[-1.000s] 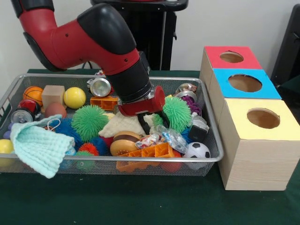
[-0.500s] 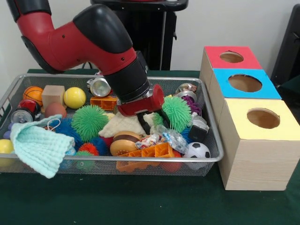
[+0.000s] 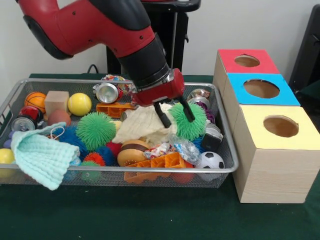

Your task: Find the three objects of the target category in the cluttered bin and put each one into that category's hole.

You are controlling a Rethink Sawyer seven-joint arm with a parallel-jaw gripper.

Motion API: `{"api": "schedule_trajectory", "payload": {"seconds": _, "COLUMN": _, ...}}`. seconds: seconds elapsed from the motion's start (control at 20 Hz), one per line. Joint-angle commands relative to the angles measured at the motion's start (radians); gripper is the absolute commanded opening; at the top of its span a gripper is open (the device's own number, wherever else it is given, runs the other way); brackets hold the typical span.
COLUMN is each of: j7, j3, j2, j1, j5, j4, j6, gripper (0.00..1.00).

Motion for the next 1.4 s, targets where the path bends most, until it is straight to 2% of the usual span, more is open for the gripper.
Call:
{"api": "schedule_trajectory", "payload": {"seconds": 0.05, "j7": -0.029, "j3": 0.087, "j2": -0.088, "j1": 0.025, "j5": 0.059, "j4": 0.066, "j6": 0.142, "gripper": 1.0}}
{"api": "schedule_trajectory", "payload": {"seconds": 0.65, "j7": -0.011, "j3": 0.026, "j2": -0.026, "j1": 0.092, "j5": 0.029, "j4": 0.002, "j6": 0.07, "gripper": 1.0}}
{"api": "schedule_trajectory", "payload": {"seconds": 1.4, "j7": -0.049, "j3": 0.007, "j2": -0.02, "j1": 0.091, "j5": 0.046, "j4": -0.079, "j6": 0.137, "gripper": 1.0}}
